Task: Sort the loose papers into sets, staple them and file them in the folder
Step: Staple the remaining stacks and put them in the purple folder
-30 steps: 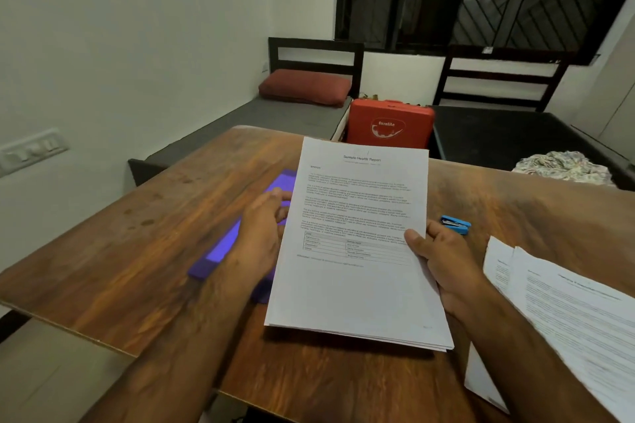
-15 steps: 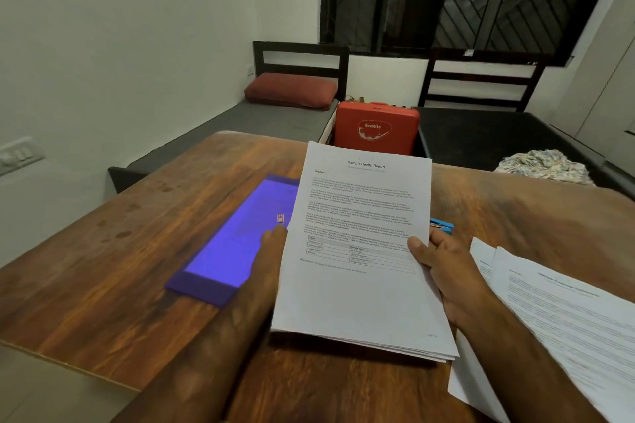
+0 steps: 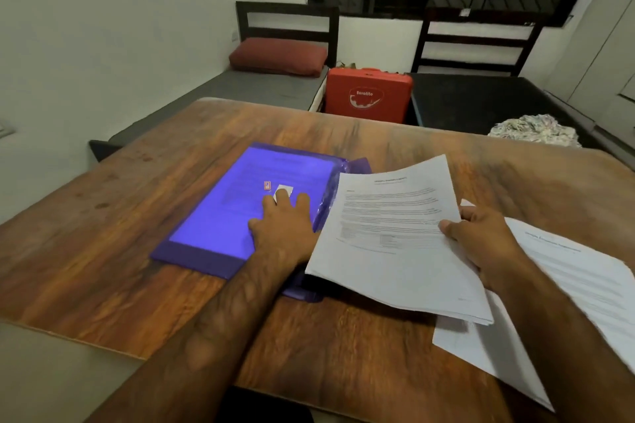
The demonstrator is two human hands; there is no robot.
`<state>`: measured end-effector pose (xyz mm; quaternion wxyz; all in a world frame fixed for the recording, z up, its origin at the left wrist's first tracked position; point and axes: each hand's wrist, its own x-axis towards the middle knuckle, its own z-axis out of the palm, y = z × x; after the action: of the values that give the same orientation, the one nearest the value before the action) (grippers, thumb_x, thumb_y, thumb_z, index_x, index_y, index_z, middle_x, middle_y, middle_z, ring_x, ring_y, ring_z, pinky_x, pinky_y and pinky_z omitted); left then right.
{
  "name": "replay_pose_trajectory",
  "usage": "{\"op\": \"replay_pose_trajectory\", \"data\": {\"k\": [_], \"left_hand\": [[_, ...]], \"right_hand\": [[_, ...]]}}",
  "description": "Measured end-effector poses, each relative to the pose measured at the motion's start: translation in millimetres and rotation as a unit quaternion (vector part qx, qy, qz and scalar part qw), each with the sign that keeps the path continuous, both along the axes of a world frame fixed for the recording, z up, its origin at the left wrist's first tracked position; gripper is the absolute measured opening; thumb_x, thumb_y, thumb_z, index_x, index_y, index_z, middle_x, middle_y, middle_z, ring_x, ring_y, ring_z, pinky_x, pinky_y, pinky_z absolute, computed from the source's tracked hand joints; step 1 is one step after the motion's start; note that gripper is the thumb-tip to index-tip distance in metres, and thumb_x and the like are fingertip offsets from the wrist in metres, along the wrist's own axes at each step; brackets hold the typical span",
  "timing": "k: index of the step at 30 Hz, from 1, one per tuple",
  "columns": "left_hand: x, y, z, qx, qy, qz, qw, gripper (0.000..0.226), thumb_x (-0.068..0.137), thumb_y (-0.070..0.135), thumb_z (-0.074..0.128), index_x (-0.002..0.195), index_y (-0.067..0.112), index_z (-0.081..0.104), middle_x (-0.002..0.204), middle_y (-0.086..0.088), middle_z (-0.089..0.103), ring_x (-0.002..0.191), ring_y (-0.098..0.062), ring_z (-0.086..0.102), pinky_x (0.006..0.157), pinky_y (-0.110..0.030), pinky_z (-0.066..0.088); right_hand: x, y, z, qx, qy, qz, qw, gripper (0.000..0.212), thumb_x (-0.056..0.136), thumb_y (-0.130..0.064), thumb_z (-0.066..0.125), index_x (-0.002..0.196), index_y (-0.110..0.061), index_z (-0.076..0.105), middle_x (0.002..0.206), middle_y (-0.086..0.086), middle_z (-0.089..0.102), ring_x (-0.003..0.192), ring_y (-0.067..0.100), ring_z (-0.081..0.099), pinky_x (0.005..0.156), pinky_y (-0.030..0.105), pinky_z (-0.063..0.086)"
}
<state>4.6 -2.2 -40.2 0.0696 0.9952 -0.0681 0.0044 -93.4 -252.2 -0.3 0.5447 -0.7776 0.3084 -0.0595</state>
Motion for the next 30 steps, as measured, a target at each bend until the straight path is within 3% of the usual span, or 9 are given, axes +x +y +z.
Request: {"op": "replay_pose_trajectory", "data": {"k": [3, 7, 10, 13, 15, 17, 19, 27, 30], "left_hand": [[0, 3, 6, -0.040, 0.008, -0.013, 0.999, 0.063, 0.090, 0.067, 0.051, 0.134, 0.023, 0.046, 0.143, -0.008, 0.038, 0.133, -0.032, 0.032, 0.091, -0.049, 0.045], [0, 1, 13, -0.016, -0.024, -0.035, 0.999, 0.041, 0.094, 0.045, 0.054, 0.122, 0.016, 0.056, 0.131, -0.009, 0.049, 0.122, -0.034, 0.045, 0.084, -0.041, 0.046], [1, 2, 24, 0.003, -0.068, -0.052, 0.996, 0.017, 0.091, 0.035, 0.055, 0.089, 0.018, 0.056, 0.104, -0.006, 0.061, 0.096, -0.032, 0.056, 0.070, -0.032, 0.037], [7, 7, 33, 0.000, -0.059, -0.044, 0.997, 0.017, 0.092, 0.030, 0.053, 0.080, 0.018, 0.052, 0.079, 0.000, 0.052, 0.085, -0.029, 0.048, 0.065, -0.031, 0.032], [13, 10, 36, 0.000, -0.051, -0.053, 0.997, 0.015, 0.092, 0.025, 0.050, 0.086, 0.015, 0.060, 0.087, -0.003, 0.061, 0.088, -0.032, 0.053, 0.067, -0.032, 0.035], [17, 15, 37, -0.002, -0.050, -0.055, 0.997, 0.020, 0.091, 0.020, 0.049, 0.096, 0.014, 0.067, 0.104, -0.007, 0.069, 0.093, -0.035, 0.059, 0.069, -0.033, 0.038], [17, 17, 39, -0.009, -0.042, -0.047, 0.998, 0.019, 0.094, 0.017, 0.047, 0.100, 0.012, 0.064, 0.111, -0.011, 0.068, 0.090, -0.034, 0.053, 0.070, -0.034, 0.037], [19, 17, 44, -0.018, -0.014, -0.023, 0.999, 0.008, 0.097, 0.012, 0.046, 0.093, 0.015, 0.052, 0.119, -0.017, 0.064, 0.094, -0.035, 0.051, 0.073, -0.036, 0.038], [21, 18, 43, -0.016, -0.017, -0.026, 0.999, 0.007, 0.094, 0.010, 0.047, 0.095, 0.015, 0.052, 0.119, -0.017, 0.065, 0.104, -0.039, 0.057, 0.073, -0.037, 0.038]], "right_hand": [[-7, -6, 4, -0.001, 0.010, 0.003, 1.000, 0.017, 0.102, -0.013, 0.065, 0.118, -0.015, 0.071, 0.112, 0.004, 0.076, 0.090, 0.033, 0.075, 0.088, 0.053, 0.061], [-10, -6, 13, 0.001, 0.016, 0.017, 1.000, 0.016, 0.101, -0.012, 0.066, 0.116, -0.016, 0.070, 0.107, 0.003, 0.077, 0.087, 0.034, 0.076, 0.088, 0.054, 0.062], [-8, -6, 22, -0.001, 0.027, 0.025, 0.999, 0.009, 0.100, -0.011, 0.067, 0.108, -0.016, 0.070, 0.101, 0.003, 0.077, 0.084, 0.034, 0.077, 0.085, 0.052, 0.063], [-5, -4, 28, 0.004, 0.027, 0.027, 0.999, 0.009, 0.100, -0.009, 0.066, 0.107, -0.010, 0.071, 0.097, 0.006, 0.078, 0.080, 0.033, 0.077, 0.072, 0.042, 0.063], [-2, -2, 29, 0.015, 0.026, 0.037, 0.999, 0.012, 0.100, -0.008, 0.066, 0.111, -0.009, 0.071, 0.100, 0.007, 0.078, 0.081, 0.033, 0.077, 0.069, 0.040, 0.063], [1, 1, 29, 0.035, 0.031, 0.047, 0.998, 0.016, 0.100, -0.009, 0.067, 0.115, -0.010, 0.070, 0.106, 0.008, 0.078, 0.084, 0.035, 0.077, 0.076, 0.047, 0.064], [4, 2, 28, 0.055, 0.024, 0.044, 0.997, 0.017, 0.099, -0.008, 0.067, 0.116, -0.010, 0.070, 0.105, 0.009, 0.078, 0.085, 0.035, 0.078, 0.079, 0.050, 0.064], [4, -3, 31, 0.052, 0.015, 0.018, 0.998, 0.016, 0.099, -0.009, 0.069, 0.115, -0.009, 0.070, 0.106, 0.009, 0.078, 0.085, 0.034, 0.077, 0.081, 0.049, 0.064], [1, -9, 31, 0.053, 0.004, -0.004, 0.999, 0.015, 0.097, -0.006, 0.069, 0.113, -0.006, 0.070, 0.108, 0.011, 0.077, 0.088, 0.036, 0.076, 0.084, 0.050, 0.063]]}}
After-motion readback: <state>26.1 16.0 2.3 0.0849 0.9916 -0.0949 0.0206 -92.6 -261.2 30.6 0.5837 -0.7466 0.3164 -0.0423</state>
